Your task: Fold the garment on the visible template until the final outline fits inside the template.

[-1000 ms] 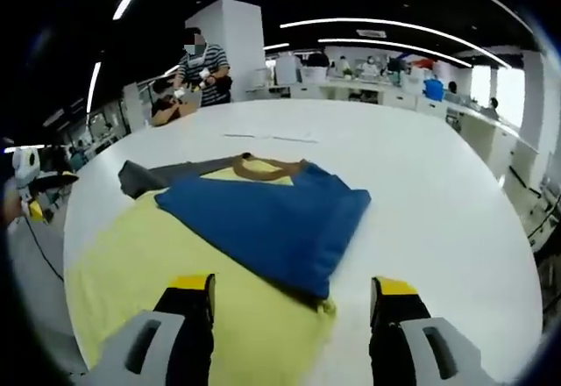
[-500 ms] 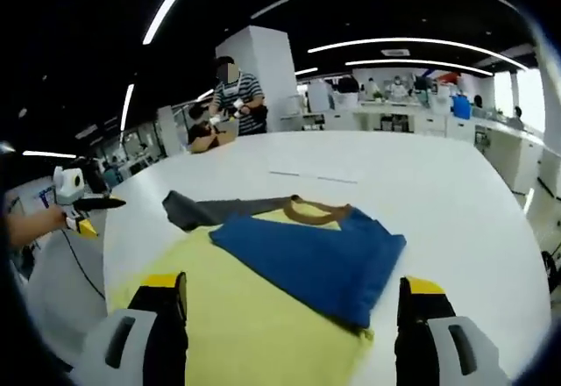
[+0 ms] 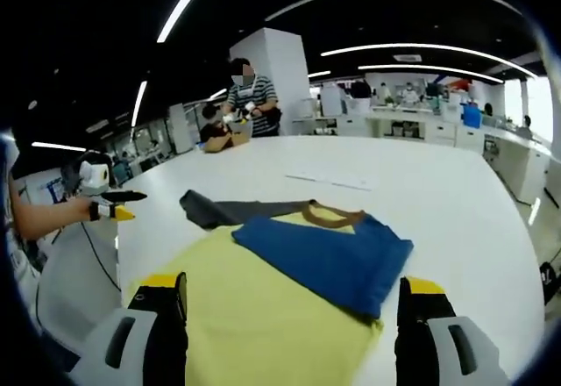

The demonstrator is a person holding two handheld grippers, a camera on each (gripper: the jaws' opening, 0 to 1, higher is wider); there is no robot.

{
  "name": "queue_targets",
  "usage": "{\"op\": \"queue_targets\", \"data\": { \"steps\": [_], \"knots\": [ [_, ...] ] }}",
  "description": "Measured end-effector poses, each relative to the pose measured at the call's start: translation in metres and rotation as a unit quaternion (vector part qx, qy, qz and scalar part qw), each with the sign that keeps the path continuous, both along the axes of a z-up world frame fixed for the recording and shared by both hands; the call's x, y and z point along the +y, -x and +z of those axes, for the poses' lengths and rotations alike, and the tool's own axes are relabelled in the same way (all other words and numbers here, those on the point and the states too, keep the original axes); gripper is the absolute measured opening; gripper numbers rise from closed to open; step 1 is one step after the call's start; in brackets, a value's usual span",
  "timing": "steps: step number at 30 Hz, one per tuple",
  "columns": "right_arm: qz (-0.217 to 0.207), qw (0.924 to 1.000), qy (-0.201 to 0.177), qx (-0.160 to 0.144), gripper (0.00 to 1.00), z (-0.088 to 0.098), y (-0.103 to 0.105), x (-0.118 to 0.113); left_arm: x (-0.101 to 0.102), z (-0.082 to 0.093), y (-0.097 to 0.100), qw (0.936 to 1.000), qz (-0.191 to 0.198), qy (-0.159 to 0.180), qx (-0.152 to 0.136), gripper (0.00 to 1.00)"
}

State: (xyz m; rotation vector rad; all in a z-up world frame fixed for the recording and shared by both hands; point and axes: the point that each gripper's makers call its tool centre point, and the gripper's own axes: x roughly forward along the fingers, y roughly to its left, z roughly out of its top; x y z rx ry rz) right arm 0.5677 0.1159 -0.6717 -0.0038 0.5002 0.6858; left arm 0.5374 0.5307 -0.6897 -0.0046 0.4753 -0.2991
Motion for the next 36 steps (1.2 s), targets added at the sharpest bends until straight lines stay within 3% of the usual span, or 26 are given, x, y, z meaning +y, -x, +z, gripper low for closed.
{"op": "queue_targets", "data": {
  "steps": [9, 14, 22, 30, 36],
  "knots": [
    [-0.008, 0.9999, -0.007, 0.003, 0.98, 0.001, 0.013, -0.002, 0.028, -0.015, -0.019, 0.9983, 0.057, -0.013, 0.005, 0.86],
    [0.000, 0.9999, 0.011, 0.004, 0.99, -0.003, 0.019, -0.005, 0.044, -0.019, -0.033, 0.9959, 0.083, -0.035, -0.006, 0.79],
    [0.012, 0.9998, 0.016, 0.001, 0.99, -0.003, 0.024, -0.005, 0.058, -0.032, -0.053, 0.9933, 0.107, -0.043, -0.002, 0.62],
    [0.015, 0.9998, 0.013, 0.002, 0.98, -0.003, 0.021, -0.004, 0.074, -0.051, -0.065, 0.9895, 0.134, -0.052, 0.013, 0.40],
    [0.015, 0.9997, 0.018, 0.006, 0.98, -0.004, 0.016, -0.003, 0.082, -0.062, -0.074, 0.9876, 0.150, -0.045, 0.016, 0.34]
  ]
}}
